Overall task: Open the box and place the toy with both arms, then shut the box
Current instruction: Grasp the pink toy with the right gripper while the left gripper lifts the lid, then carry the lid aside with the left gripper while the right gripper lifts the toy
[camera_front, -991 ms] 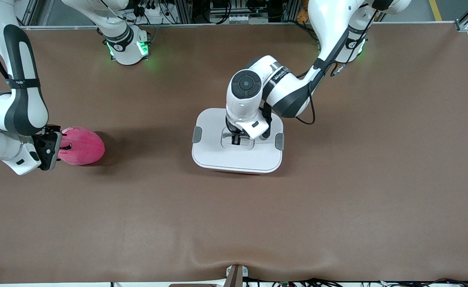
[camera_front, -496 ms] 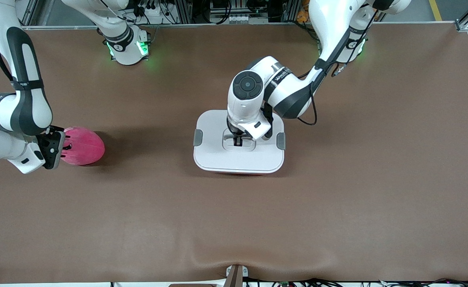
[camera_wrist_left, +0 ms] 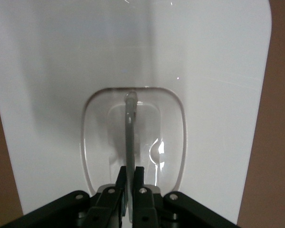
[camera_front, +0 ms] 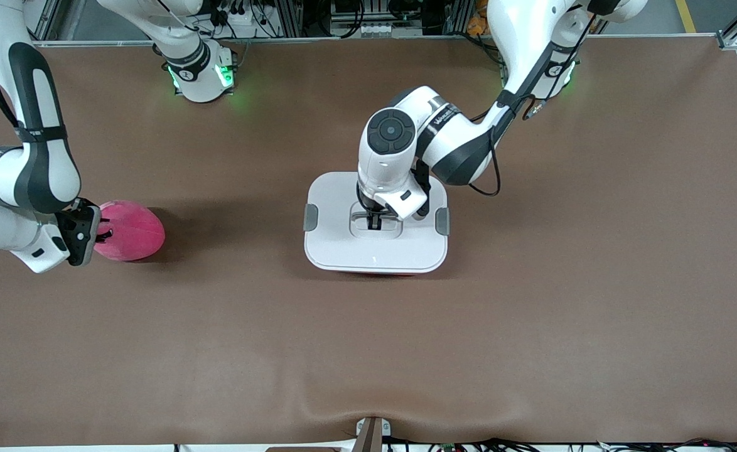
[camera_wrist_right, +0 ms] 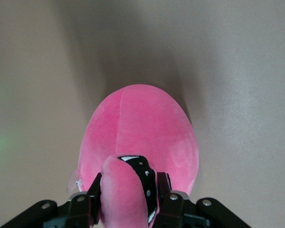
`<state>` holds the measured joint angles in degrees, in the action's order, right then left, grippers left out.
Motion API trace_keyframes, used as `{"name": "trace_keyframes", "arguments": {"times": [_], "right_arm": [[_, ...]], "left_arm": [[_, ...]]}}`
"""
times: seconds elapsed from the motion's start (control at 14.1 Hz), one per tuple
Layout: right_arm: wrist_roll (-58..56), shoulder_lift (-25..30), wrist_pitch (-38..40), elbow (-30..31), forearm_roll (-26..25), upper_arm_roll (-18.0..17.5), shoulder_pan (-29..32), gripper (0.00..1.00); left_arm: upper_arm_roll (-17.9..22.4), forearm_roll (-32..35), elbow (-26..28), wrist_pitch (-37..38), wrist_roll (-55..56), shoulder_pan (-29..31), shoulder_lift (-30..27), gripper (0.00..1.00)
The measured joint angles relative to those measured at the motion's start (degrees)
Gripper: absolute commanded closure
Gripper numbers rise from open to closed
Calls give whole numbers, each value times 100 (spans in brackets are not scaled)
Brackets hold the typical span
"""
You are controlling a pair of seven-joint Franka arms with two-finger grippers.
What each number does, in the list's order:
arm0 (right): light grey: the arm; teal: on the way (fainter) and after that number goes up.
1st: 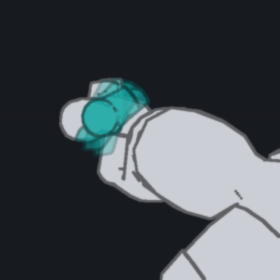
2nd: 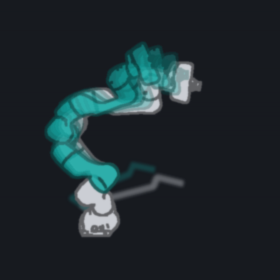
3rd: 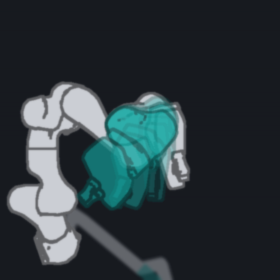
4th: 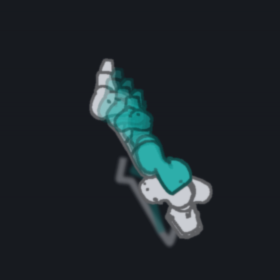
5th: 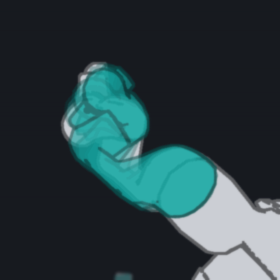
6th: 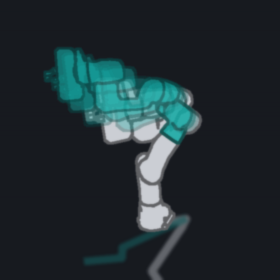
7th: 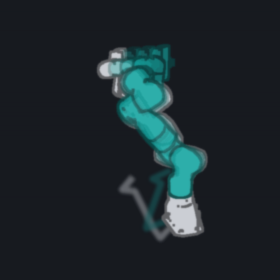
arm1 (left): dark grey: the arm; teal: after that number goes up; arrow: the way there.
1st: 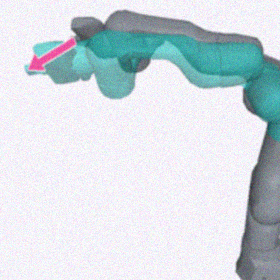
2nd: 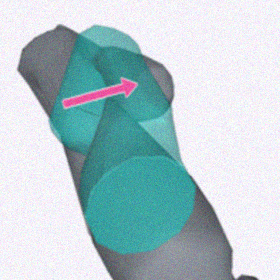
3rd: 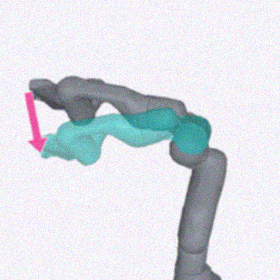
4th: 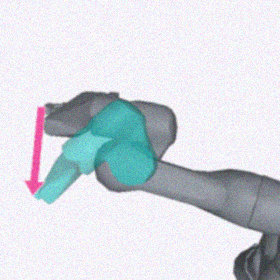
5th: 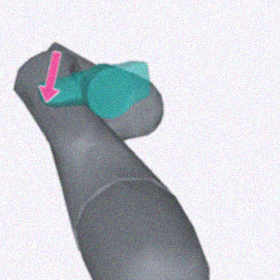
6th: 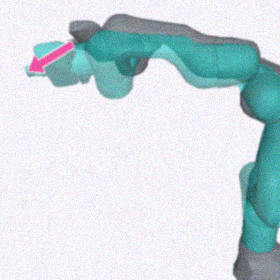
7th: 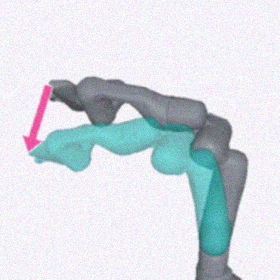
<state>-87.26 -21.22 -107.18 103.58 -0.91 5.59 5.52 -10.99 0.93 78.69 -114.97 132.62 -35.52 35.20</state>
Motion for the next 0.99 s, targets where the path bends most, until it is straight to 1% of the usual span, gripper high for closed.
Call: {"name": "trace_keyframes", "arguments": {"times": [0.14, 0.21, 0.28, 0.5, 0.71, 0.99], "right_arm": [[-18, 0, -1, 45, 1, -2, 0, 85], [-58, 0, -3, 60, 1, -3, 0, 94], [-108, 0, -3, 65, 2, -3, 0, 100], [-168, 1, -3, 66, 3, -6, 0, 100], [-187, 12, -3, 66, 9, -16, 0, 100], [-190, 113, 134, 25, 141, -29, 0, 100]], "left_arm": [[0, 0, -5, 0, 0, 0, -49, 100], [1, 0, -11, 0, 0, 0, -83, 100], [2, 0, -19, 1, 0, 1, -128, 100], [8, 80, -34, 5, 0, 12, -346, 100], [12, 430, -38, 67, 0, 56, -588, 100], [20, 500, -40, 310, -373, 358, -872, 100]]}}
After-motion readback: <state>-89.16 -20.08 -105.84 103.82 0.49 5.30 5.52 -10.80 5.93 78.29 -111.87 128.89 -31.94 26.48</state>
